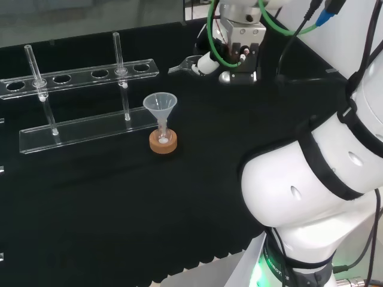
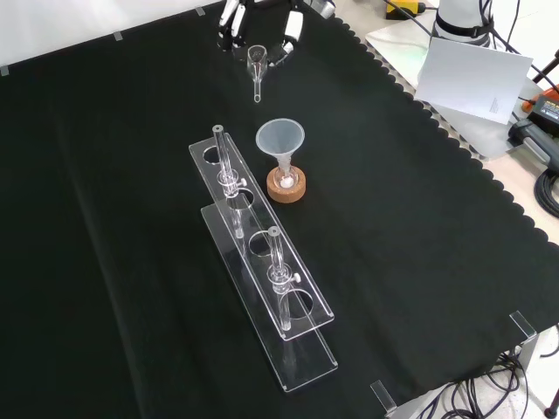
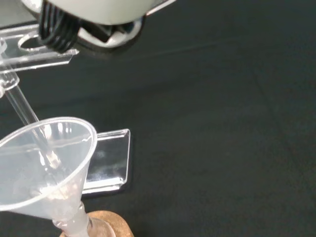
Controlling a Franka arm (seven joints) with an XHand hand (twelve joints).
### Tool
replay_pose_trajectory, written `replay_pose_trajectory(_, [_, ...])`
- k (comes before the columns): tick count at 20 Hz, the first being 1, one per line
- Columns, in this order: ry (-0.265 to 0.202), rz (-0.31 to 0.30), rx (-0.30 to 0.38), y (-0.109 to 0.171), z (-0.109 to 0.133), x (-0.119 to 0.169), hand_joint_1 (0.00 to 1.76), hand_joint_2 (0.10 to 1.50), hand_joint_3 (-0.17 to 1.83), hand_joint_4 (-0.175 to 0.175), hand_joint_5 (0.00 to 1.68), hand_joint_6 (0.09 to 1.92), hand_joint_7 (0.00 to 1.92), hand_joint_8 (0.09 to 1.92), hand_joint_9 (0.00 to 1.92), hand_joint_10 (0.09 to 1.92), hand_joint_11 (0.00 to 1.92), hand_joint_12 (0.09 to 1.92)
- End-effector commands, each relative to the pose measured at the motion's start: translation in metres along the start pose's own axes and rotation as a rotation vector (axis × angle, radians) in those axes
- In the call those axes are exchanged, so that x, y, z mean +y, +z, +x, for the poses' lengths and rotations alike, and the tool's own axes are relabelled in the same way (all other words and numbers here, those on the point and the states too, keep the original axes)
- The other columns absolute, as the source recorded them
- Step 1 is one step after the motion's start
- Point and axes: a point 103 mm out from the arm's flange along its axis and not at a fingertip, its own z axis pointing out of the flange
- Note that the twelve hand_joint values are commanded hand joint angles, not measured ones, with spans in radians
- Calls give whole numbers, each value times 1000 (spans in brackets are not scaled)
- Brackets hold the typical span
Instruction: Put the weighing funnel back on the table.
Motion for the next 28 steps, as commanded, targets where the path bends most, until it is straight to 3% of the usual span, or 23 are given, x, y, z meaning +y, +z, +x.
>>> replay_pose_trajectory(1, [25,-79,92,7,-20,1,1131,658,597,175,1360,488,687,621,1132,210,949,965])
replay_pose_trajectory(14, [67,-78,144,32,-62,24,1132,657,597,175,1361,486,697,624,1140,209,952,965])
replay_pose_trajectory(28, [123,-15,179,81,-108,62,1133,657,597,175,1363,482,698,622,1144,205,960,963])
